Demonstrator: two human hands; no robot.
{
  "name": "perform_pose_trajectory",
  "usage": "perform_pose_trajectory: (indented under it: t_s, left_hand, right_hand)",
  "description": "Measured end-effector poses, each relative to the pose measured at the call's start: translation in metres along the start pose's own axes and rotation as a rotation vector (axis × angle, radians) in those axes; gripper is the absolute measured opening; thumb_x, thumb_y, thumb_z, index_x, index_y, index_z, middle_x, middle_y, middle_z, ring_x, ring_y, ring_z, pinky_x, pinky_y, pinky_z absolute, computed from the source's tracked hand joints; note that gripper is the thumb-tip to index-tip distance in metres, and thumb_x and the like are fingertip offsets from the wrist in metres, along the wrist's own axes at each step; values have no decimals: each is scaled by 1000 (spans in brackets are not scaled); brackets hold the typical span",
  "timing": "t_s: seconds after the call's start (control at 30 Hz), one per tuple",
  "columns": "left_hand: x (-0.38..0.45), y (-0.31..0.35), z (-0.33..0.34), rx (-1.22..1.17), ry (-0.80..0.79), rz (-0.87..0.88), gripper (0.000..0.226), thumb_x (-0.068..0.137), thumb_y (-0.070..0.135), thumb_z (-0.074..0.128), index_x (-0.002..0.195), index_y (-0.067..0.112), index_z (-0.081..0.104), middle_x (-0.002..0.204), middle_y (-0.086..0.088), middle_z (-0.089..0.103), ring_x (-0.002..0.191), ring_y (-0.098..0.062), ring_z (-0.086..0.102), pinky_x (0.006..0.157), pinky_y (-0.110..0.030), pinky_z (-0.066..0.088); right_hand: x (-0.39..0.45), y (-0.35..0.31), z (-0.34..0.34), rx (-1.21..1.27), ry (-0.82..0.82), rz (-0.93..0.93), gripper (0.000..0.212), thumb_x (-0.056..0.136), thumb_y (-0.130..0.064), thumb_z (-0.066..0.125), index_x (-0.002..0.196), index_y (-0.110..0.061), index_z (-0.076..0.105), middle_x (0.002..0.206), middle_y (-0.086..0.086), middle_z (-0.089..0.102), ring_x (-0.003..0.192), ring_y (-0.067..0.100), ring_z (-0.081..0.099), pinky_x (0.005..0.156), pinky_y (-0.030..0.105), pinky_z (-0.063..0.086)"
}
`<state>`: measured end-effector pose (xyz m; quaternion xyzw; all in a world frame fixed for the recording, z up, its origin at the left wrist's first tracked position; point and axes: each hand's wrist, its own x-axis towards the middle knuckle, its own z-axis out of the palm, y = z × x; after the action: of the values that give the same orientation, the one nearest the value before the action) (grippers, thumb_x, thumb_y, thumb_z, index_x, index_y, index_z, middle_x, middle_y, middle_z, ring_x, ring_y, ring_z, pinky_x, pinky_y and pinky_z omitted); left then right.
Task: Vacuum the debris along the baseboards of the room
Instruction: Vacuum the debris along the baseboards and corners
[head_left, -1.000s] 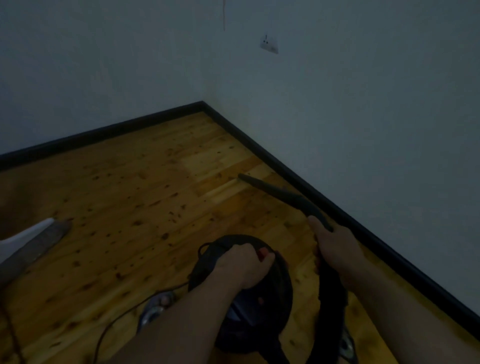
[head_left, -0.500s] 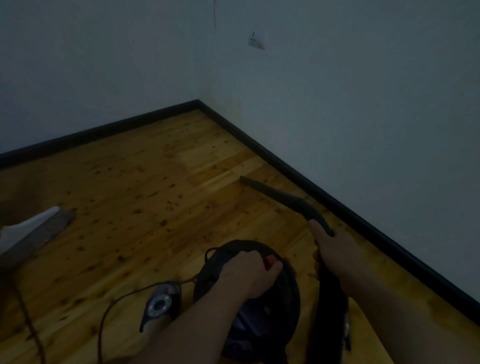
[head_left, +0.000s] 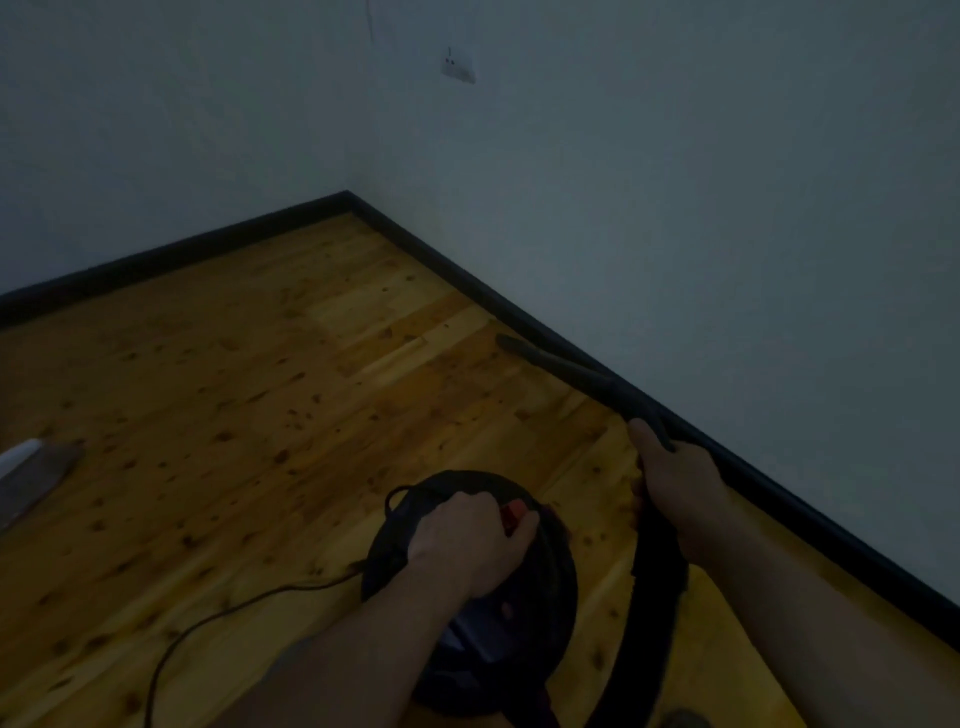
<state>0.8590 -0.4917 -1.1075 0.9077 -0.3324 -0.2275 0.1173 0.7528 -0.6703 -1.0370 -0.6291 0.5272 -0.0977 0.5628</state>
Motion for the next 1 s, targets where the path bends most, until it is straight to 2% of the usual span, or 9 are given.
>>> perform_pose_trajectory:
  t_s: [0.07,0.17,0.3,0.4,0.57,0.83,0.93,1.0]
  left_hand:
    - [-1,5,4,-21,-27,7,64,95,76,36,77,18,54,74,-2,61,59,-19,56,53,-32,47]
    - [-9,14,11,-13,-56,29,64,95,77,35,83,18,55,81,-3,62,68,-21,61,58,-34,51]
    - [-28,32,18,41,-77,98,63,97,74,34,92,16,57,87,-4,61,74,-23,62,66,-37,54]
    - [-42,44,26,55,-96,130,62,98,73,34,93,16,57,86,-6,62,69,-22,59,64,-38,53]
    - [-70,56,46,66,-88,160,58,98,73,35,81,19,50,75,-2,55,60,-20,51,54,-32,42]
    - [-122,60,69,38,-61,210,62,98,72,36,72,18,50,66,-2,53,52,-20,48,49,-31,40]
    - [-138,66,78,24,-88,214,61,98,71,37,72,18,50,67,-1,53,53,-19,47,50,-31,39]
    - [-145,75,84,26,-114,207,59,99,71,38,74,18,50,68,-1,52,53,-19,46,49,-31,38]
  right_hand:
    - [-4,5,-8,1,21,6,50,99,-54,58,77,-10,59,68,12,58,59,26,57,60,41,53]
    - [-17,14,-19,-8,32,5,49,100,-53,57,78,-10,59,68,12,57,57,25,56,56,36,50]
    - [-41,30,-35,28,64,33,49,100,-53,59,77,-10,59,63,11,57,56,26,57,59,40,51]
    - [-59,42,-45,13,73,35,49,100,-52,58,72,-12,58,59,9,56,55,25,56,57,38,49]
    - [-91,62,-54,26,74,35,44,101,-49,59,81,-9,59,61,10,54,55,25,54,56,38,50]
    - [-141,106,-78,48,89,34,47,102,-47,58,78,-7,58,51,6,51,48,24,52,56,39,50]
    - [-157,120,-94,44,102,41,48,102,-48,57,78,-6,58,54,8,52,49,25,53,58,40,51]
    - [-165,126,-108,45,105,38,46,103,-47,57,84,-5,58,58,10,52,50,25,53,54,38,51]
